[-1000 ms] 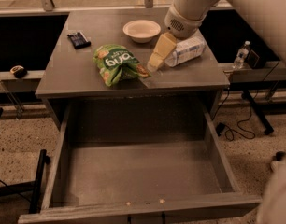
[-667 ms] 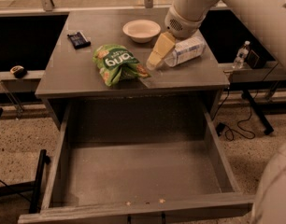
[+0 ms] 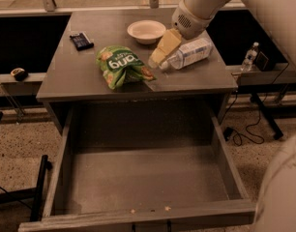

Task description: Place green rice chip bag into top drawer

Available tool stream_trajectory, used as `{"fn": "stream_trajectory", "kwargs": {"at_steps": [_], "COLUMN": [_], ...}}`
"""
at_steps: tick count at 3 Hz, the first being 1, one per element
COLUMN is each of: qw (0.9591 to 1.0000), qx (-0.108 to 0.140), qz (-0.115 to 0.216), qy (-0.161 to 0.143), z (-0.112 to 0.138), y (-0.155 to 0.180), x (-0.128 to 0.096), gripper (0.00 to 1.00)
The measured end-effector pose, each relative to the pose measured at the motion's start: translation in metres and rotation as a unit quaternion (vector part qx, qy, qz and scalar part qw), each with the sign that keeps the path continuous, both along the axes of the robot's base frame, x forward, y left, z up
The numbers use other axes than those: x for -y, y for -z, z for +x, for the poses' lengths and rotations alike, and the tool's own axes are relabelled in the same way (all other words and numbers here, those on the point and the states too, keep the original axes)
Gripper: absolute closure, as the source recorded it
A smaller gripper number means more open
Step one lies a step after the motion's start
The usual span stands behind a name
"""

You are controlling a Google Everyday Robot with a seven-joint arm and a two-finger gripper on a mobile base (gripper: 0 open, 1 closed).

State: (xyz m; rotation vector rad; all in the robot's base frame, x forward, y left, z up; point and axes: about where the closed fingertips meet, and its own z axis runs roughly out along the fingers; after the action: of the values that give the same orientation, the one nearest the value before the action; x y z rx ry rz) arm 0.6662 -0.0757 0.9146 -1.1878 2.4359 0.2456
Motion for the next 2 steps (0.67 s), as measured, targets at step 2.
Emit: {"fn": "stream_trajectory", "kwargs": {"at_steps": [2], "qw": [0.9975], "qx": [-0.031], "qz": [0.044], "qy": [-0.045], "z": [-0.026], "y": [-0.041], "x": [-0.106], "gripper": [0.0]}}
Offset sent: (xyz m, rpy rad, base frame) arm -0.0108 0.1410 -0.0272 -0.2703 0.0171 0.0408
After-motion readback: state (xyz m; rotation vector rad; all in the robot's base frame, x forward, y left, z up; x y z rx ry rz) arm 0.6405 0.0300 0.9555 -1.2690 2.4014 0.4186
